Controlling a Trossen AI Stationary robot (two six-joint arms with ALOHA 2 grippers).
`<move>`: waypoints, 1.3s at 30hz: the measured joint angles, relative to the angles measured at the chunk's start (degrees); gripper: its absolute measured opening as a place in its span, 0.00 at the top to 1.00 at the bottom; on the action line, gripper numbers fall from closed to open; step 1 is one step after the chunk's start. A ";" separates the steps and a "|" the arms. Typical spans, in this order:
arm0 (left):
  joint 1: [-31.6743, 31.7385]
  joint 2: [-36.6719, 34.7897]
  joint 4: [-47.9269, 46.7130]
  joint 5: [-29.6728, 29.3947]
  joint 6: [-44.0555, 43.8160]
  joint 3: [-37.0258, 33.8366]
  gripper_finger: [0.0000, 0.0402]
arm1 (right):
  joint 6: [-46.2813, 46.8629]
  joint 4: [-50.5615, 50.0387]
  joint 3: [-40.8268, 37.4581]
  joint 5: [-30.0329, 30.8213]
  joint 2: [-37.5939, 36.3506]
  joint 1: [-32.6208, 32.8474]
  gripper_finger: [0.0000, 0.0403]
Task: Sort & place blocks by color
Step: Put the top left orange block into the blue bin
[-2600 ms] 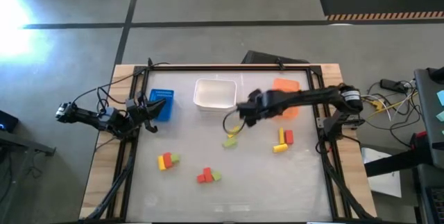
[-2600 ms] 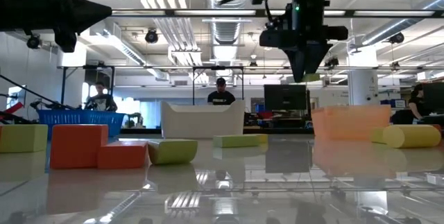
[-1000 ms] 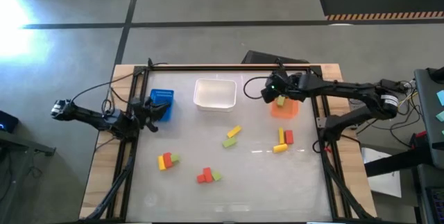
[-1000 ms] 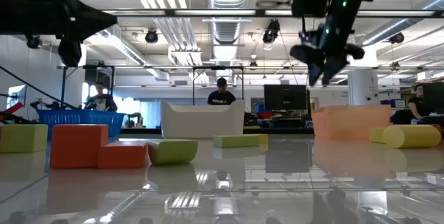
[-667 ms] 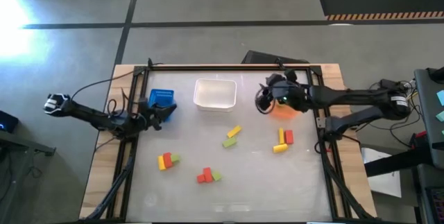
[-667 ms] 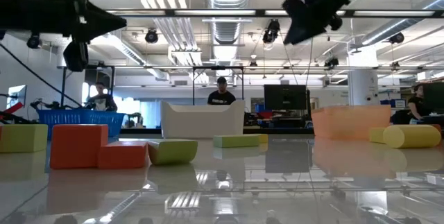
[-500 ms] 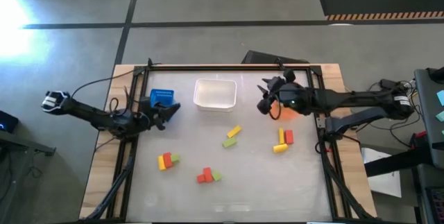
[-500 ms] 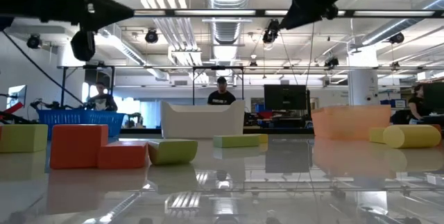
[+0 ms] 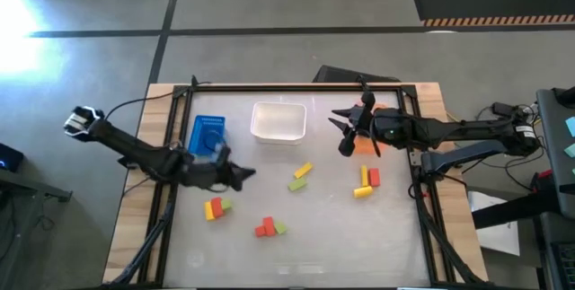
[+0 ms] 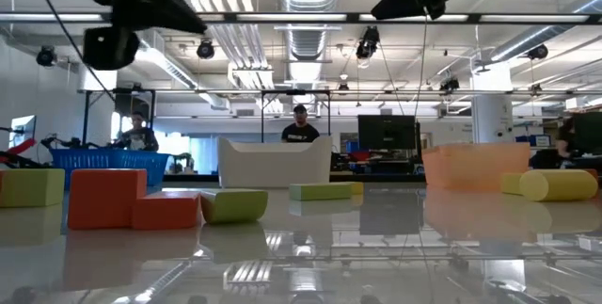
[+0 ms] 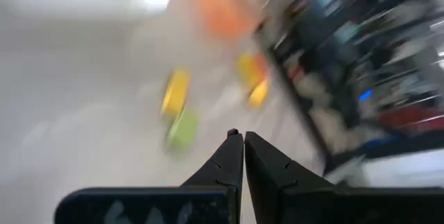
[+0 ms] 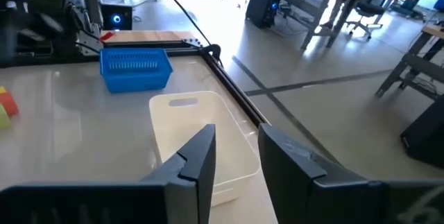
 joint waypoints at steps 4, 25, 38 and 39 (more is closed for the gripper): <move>-2.32 7.54 -17.72 10.75 -12.53 8.36 1.00 | -1.19 0.03 -0.02 -0.01 0.01 0.00 0.78; -3.66 20.82 -42.78 48.95 22.02 15.27 0.99 | -4.90 2.59 -0.02 -0.01 0.04 -0.17 0.80; -3.57 20.82 -47.82 40.03 23.95 15.00 0.43 | -4.87 2.51 -0.02 -0.01 0.32 -0.15 0.80; -3.57 20.82 -48.44 38.19 24.12 15.00 0.38 | -4.87 2.52 -0.02 -0.01 0.41 -0.15 0.80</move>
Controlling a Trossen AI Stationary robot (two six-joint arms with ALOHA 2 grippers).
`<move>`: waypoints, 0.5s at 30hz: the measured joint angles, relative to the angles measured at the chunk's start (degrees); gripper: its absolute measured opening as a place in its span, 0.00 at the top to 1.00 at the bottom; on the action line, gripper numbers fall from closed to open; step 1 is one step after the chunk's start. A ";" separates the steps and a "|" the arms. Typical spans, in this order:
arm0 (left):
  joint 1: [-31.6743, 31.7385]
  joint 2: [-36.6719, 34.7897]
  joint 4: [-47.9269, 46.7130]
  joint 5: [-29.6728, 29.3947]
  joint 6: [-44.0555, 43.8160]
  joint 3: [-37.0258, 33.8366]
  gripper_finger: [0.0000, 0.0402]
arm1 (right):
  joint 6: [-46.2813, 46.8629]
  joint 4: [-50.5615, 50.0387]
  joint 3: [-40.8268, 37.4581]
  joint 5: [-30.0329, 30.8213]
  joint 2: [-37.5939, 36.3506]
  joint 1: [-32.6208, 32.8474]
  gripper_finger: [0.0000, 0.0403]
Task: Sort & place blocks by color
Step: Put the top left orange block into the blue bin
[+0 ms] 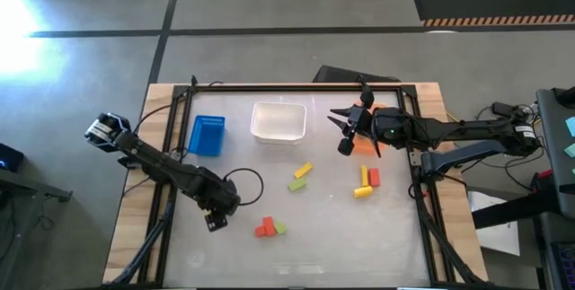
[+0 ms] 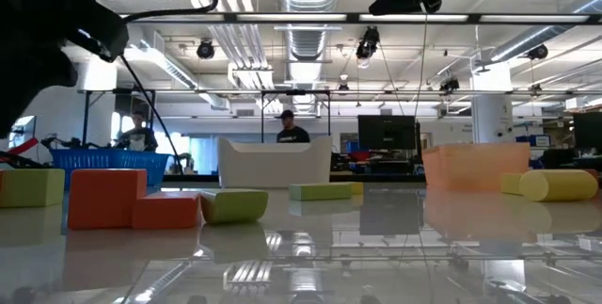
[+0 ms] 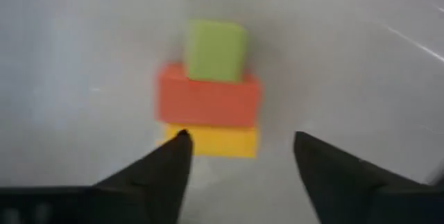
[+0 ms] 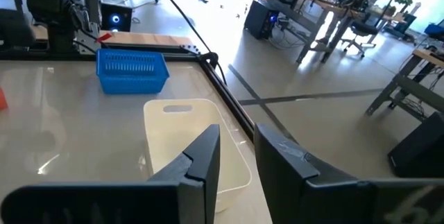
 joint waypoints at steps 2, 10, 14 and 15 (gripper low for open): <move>0.00 0.00 -0.72 -2.73 0.65 -0.16 0.29 | 0.00 0.04 0.00 0.00 0.09 0.00 0.80; -0.11 0.04 0.31 -2.92 4.47 -3.40 0.14 | 0.04 0.03 0.00 0.00 0.11 0.00 0.82; -0.13 0.07 0.35 -2.94 5.82 -4.24 0.14 | 0.11 0.01 0.00 0.00 0.11 0.00 0.82; -0.10 0.07 0.50 -2.94 6.12 -4.24 0.14 | 0.11 0.03 0.00 0.00 0.11 0.00 0.82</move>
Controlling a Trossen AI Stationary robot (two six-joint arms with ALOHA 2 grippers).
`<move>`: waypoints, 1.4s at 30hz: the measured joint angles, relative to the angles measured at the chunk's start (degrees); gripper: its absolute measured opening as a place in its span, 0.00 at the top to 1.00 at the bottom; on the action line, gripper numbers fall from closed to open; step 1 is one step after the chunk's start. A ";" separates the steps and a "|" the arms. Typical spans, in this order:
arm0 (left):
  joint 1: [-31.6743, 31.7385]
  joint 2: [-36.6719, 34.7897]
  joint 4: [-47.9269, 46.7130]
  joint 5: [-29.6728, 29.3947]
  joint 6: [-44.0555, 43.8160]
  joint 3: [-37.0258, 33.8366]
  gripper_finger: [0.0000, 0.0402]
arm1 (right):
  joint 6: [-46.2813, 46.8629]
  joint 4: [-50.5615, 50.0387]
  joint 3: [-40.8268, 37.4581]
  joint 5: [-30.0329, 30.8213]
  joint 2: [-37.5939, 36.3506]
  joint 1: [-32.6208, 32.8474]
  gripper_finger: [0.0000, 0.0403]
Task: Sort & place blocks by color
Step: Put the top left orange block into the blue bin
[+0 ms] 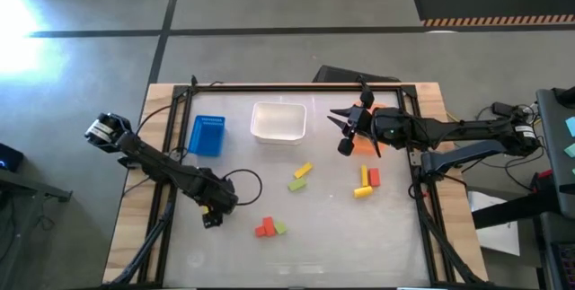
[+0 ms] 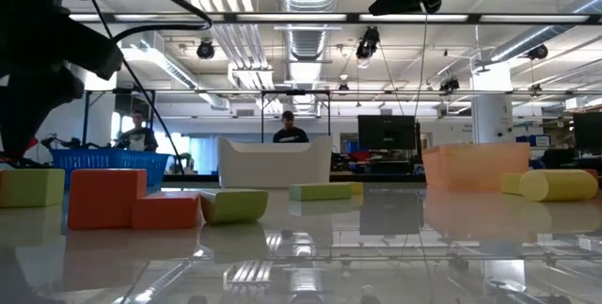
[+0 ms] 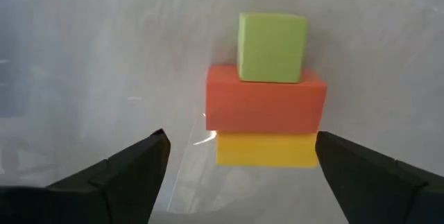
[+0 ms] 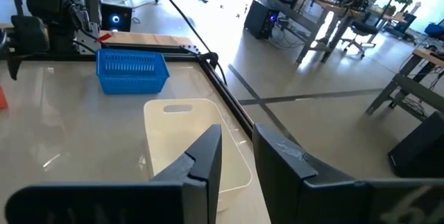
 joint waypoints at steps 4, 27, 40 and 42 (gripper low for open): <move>-0.01 0.00 2.35 0.00 0.84 -0.02 0.14 | 0.09 -0.02 0.00 0.00 0.00 0.00 0.82; -0.01 0.00 7.72 -0.02 0.76 -3.52 0.14 | 0.09 -0.02 0.00 0.00 0.00 0.00 0.82; -0.01 0.00 10.94 -1.71 0.57 -5.62 0.14 | -0.04 -0.02 0.00 0.00 0.00 0.00 0.82; -0.01 0.00 11.34 -1.75 0.58 -6.19 0.14 | -0.07 -0.02 0.00 0.00 0.00 0.00 0.82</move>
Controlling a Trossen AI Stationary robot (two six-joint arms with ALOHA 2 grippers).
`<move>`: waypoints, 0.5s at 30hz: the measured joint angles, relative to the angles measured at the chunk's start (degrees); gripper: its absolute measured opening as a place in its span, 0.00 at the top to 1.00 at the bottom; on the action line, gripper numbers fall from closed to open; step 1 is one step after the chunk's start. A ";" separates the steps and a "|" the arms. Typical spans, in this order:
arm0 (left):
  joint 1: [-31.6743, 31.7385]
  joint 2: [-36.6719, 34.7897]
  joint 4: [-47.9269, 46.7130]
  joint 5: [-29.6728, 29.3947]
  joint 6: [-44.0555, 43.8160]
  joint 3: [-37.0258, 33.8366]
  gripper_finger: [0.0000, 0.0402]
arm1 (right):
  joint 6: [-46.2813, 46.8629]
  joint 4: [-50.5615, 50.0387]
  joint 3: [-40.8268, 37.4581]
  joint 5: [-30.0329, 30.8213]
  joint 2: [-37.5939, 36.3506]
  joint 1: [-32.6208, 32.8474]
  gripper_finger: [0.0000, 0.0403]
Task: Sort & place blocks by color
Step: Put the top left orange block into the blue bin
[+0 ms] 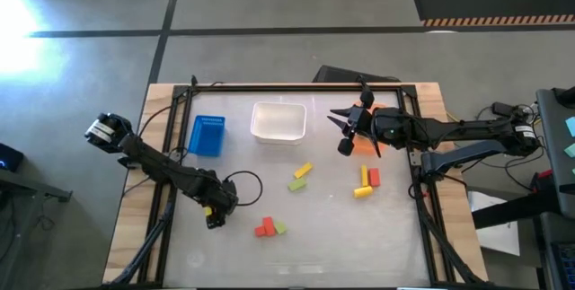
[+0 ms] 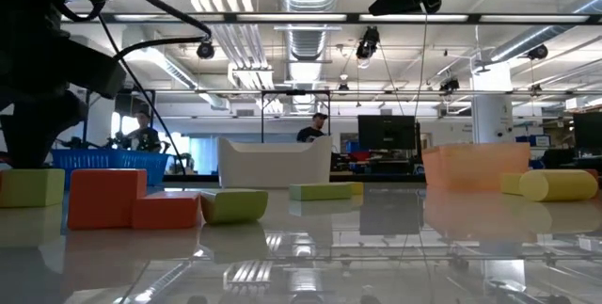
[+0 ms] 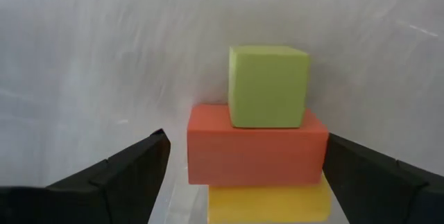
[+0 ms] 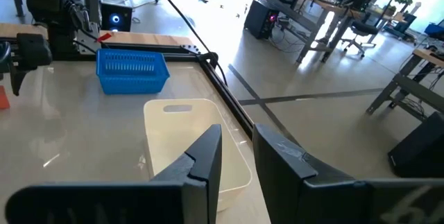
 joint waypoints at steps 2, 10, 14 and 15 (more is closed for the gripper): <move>0.00 0.00 0.17 -0.02 0.00 -0.39 0.16 | 0.00 -0.02 0.00 0.00 0.00 0.00 0.82; 0.00 0.02 0.51 -0.02 -0.35 -0.63 0.30 | 0.01 0.00 0.00 0.00 0.00 0.00 0.82; 0.00 0.00 0.40 0.00 -1.35 -0.63 0.32 | 0.00 0.00 0.00 0.00 0.00 0.00 0.82; 0.00 0.00 0.14 0.09 -1.35 -0.51 0.32 | 0.00 0.00 0.00 0.00 0.00 0.00 0.82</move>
